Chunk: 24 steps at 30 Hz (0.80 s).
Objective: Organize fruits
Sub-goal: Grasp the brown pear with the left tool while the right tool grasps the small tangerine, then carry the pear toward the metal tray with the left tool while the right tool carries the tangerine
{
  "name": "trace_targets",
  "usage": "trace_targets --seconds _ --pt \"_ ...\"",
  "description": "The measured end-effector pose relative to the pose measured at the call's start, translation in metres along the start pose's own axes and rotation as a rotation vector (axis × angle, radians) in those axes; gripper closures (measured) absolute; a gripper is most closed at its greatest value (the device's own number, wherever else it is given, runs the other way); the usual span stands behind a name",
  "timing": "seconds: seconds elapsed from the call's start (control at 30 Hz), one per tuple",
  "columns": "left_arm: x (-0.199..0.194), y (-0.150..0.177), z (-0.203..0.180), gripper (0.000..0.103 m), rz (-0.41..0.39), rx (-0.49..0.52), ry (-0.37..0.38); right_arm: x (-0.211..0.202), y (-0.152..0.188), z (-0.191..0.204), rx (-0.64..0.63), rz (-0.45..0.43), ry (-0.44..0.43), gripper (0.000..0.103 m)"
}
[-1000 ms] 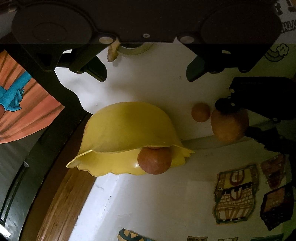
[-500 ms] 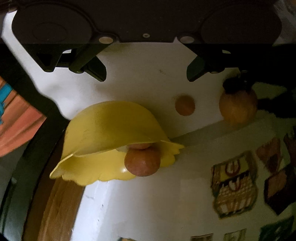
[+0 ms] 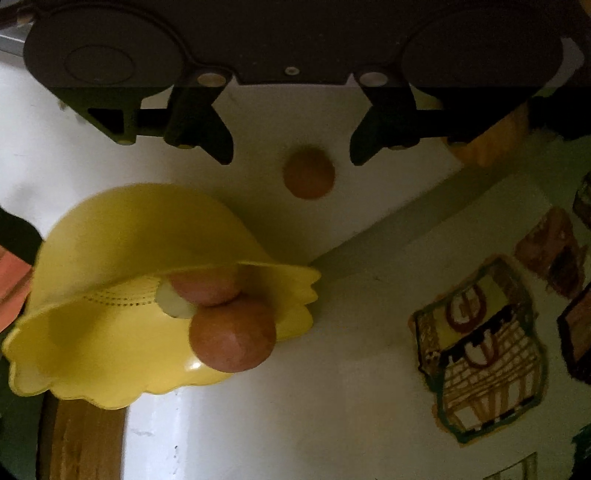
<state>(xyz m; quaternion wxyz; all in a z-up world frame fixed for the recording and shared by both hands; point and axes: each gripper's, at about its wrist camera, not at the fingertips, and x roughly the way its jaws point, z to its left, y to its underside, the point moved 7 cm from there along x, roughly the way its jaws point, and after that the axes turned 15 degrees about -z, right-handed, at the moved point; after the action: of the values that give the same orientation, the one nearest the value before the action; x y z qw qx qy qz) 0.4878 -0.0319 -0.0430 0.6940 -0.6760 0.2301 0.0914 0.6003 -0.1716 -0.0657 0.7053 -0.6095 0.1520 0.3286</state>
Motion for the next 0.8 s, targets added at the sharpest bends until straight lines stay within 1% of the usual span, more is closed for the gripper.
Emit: trace_targets --seconds 0.03,0.17,0.23,0.3,0.4,0.53,0.7,0.8 --pt "0.0 0.0 0.0 0.04 -0.001 0.003 0.001 0.004 -0.001 0.0 0.007 0.001 -0.001 0.035" --pt "-0.001 -0.001 -0.001 0.04 -0.001 0.009 0.0 0.017 -0.001 0.001 0.035 0.006 -0.012 0.047" --pt "-0.001 -0.002 -0.002 0.04 -0.003 0.013 0.0 0.02 -0.002 0.002 0.033 -0.01 -0.015 0.049" --pt "0.001 -0.004 -0.004 0.04 -0.008 0.02 -0.001 0.022 -0.002 0.004 0.02 -0.022 -0.02 0.058" --pt "0.003 -0.006 -0.006 0.04 -0.017 0.039 -0.003 0.022 0.0 0.006 -0.005 -0.027 -0.017 0.068" --pt "0.005 -0.008 -0.009 0.04 -0.025 0.048 -0.006 0.014 0.008 0.012 -0.034 -0.02 -0.022 0.068" --pt "0.008 -0.01 -0.011 0.04 -0.038 0.073 0.001 -0.007 0.012 0.006 -0.022 -0.007 -0.033 0.068" --pt "0.013 -0.014 -0.014 0.04 -0.062 0.103 0.023 -0.02 0.014 0.006 -0.005 -0.005 -0.03 0.068"
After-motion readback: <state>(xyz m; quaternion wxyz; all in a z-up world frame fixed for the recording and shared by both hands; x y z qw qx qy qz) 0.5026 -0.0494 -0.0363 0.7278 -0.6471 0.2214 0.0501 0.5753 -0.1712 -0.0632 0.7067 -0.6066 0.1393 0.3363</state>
